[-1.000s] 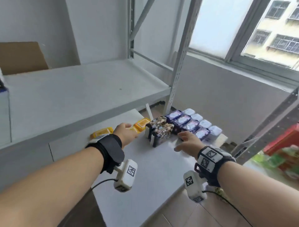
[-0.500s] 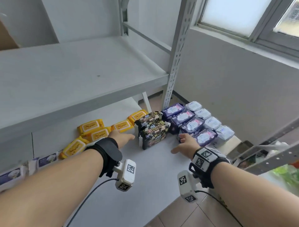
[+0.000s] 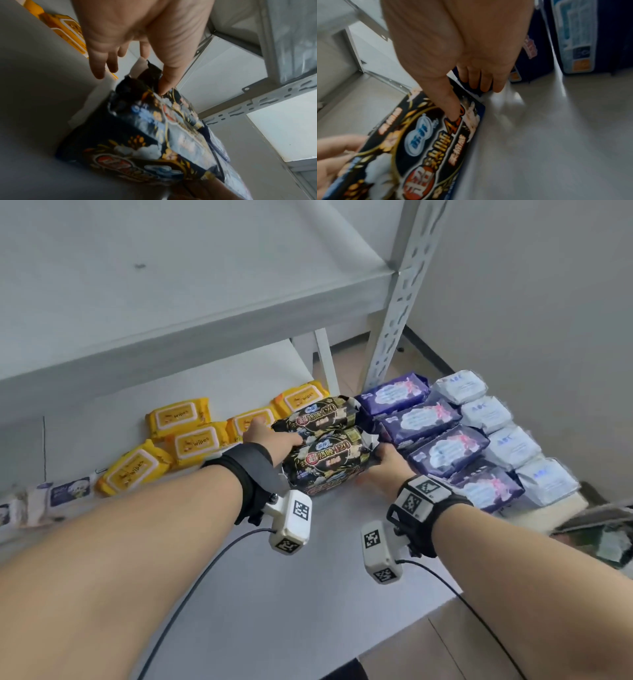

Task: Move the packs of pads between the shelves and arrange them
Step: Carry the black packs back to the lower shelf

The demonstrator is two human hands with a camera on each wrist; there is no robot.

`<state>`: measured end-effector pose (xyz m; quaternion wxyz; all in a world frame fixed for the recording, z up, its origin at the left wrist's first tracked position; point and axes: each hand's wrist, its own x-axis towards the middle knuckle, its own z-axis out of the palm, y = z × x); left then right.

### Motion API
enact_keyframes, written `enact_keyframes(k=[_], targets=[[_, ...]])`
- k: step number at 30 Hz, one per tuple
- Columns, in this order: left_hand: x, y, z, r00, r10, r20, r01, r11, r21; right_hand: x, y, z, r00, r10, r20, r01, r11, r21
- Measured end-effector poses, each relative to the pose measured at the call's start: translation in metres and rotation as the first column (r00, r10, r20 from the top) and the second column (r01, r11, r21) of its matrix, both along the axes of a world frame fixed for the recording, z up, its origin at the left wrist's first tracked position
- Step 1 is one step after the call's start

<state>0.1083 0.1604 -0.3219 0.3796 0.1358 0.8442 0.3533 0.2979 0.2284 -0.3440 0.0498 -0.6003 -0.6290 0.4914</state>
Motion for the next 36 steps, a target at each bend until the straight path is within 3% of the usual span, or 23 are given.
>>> enact_keyframes(k=[3, 7, 13, 25, 31, 36], targets=[[0.009, 0.013, -0.009, 0.999, 0.005, -0.036, -0.005, 1.0, 0.011, -0.001, 0.001, -0.012, 0.993, -0.093, -0.066, 0.093, 0.996, 0.001], [0.017, 0.017, -0.018, 0.999, 0.019, -0.035, -0.018, 0.999, 0.036, 0.0, 0.009, -0.012, 0.985, 0.134, -0.112, -0.138, 0.99, -0.033], [0.023, 0.003, -0.026, 0.994, -0.007, -0.108, 0.011, 0.999, 0.042, -0.001, 0.004, -0.013, 0.93, 0.14, -0.34, -0.179, 0.98, -0.084], [0.016, -0.038, -0.032, 0.993, -0.006, -0.119, 0.016, 0.996, 0.084, -0.009, -0.002, -0.01, 0.835, 0.458, -0.305, -0.517, 0.842, -0.152], [-0.003, -0.088, -0.005, 0.982, 0.17, 0.079, -0.177, 0.98, 0.089, -0.026, -0.01, 0.03, 0.842, 0.418, -0.34, -0.519, 0.799, -0.303], [-0.017, -0.138, 0.037, 0.897, 0.355, 0.264, -0.401, 0.905, 0.145, -0.047, -0.016, 0.077, 0.832, 0.418, -0.365, -0.544, 0.742, -0.392]])
